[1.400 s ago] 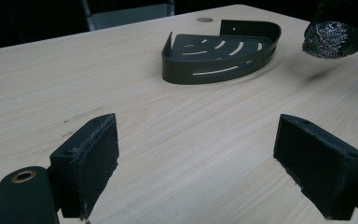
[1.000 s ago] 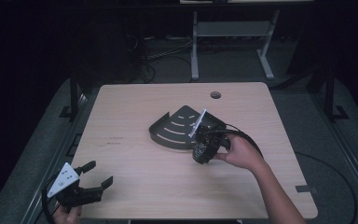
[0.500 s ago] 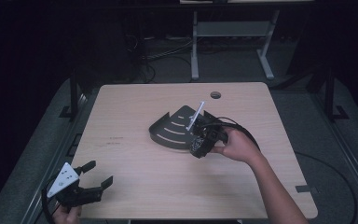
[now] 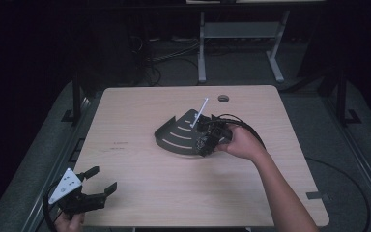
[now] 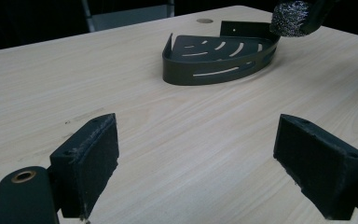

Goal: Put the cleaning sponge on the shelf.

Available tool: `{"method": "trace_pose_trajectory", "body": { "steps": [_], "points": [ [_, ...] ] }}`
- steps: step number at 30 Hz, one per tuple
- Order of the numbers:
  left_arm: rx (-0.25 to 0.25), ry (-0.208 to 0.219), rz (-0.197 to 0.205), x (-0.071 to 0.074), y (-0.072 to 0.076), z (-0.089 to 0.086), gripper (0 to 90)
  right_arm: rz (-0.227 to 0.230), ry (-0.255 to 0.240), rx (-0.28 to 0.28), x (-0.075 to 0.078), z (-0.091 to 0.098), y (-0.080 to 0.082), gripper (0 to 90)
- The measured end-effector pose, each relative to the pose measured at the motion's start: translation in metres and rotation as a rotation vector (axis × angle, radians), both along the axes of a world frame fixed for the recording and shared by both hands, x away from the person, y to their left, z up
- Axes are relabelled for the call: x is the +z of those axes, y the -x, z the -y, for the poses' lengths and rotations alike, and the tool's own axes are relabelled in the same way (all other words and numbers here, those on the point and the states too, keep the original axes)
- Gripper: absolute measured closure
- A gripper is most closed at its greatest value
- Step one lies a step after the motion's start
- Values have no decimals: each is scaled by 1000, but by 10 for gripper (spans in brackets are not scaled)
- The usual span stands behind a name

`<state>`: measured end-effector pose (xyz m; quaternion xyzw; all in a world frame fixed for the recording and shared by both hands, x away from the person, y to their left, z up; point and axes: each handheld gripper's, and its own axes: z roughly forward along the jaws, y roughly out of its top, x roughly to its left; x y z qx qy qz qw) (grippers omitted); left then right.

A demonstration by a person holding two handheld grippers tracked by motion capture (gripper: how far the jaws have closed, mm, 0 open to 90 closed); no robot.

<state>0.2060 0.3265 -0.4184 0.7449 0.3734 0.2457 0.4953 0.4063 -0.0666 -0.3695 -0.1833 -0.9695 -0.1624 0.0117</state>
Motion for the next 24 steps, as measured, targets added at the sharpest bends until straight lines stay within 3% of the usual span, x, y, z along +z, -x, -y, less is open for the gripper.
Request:
{"method": "trace_pose_trajectory", "body": {
  "steps": [12,20,24],
  "points": [
    [1,1,2,0,0,0,132,-15,6,-22,-4,-1,-14,326],
    [-3,1,1,0,0,0,132,-26,-19,-33,-2,1,-22,326],
    [0,-5,2,1,0,1,133,-29,-3,-46,-1,1,-27,326]
  ]
}}
